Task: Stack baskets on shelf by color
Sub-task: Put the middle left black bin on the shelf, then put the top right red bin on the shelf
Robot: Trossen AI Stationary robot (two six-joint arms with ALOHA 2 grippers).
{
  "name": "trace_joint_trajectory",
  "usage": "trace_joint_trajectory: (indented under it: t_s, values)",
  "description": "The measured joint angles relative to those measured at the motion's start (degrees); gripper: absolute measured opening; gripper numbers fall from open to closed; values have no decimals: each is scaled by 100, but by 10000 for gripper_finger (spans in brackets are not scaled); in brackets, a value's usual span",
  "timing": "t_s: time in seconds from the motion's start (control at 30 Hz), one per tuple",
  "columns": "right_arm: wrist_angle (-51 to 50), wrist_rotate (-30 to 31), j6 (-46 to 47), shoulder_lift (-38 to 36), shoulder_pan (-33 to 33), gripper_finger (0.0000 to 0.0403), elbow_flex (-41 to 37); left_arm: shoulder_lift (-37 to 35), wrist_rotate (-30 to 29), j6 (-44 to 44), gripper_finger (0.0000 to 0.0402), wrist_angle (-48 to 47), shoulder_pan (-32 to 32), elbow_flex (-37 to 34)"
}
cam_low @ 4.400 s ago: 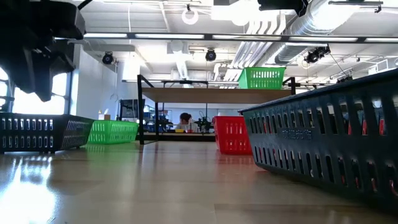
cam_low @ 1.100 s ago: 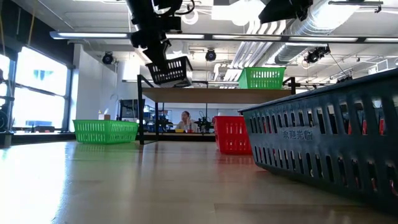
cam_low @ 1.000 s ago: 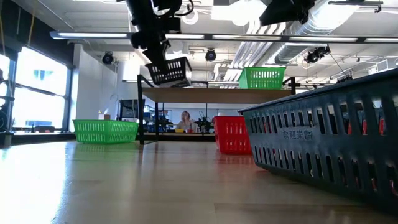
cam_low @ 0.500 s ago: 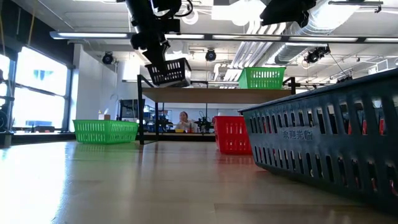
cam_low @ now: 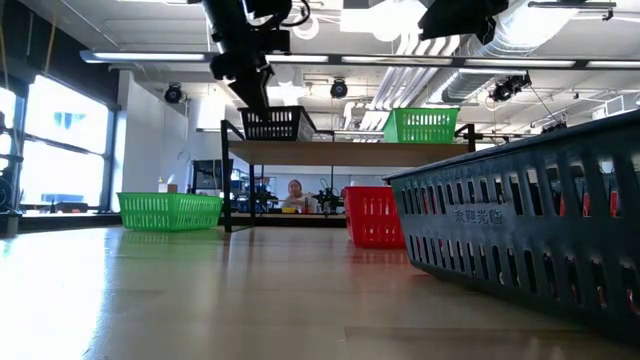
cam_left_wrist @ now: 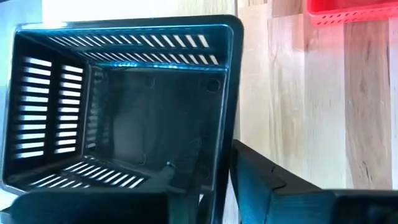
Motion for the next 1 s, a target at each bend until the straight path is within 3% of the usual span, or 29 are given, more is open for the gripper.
trace_joint_trajectory:
  t_s: [0.13,0.3,0.67,1.0]
  values:
    - [-3,-170,-7,0,0,101,0,-2,2,-253,91,10,-7,0]
    - [-209,-940,67,0,0,101,0,-27,4,-525,109,1,-73,0]
    - [-2032,-2732,1362,0,59,101,0,-287,-4,-957,122,5,-288,2]
    - [-3301,-2970,1792,189,1072,101,2,-538,2,-1963,122,4,-296,3]
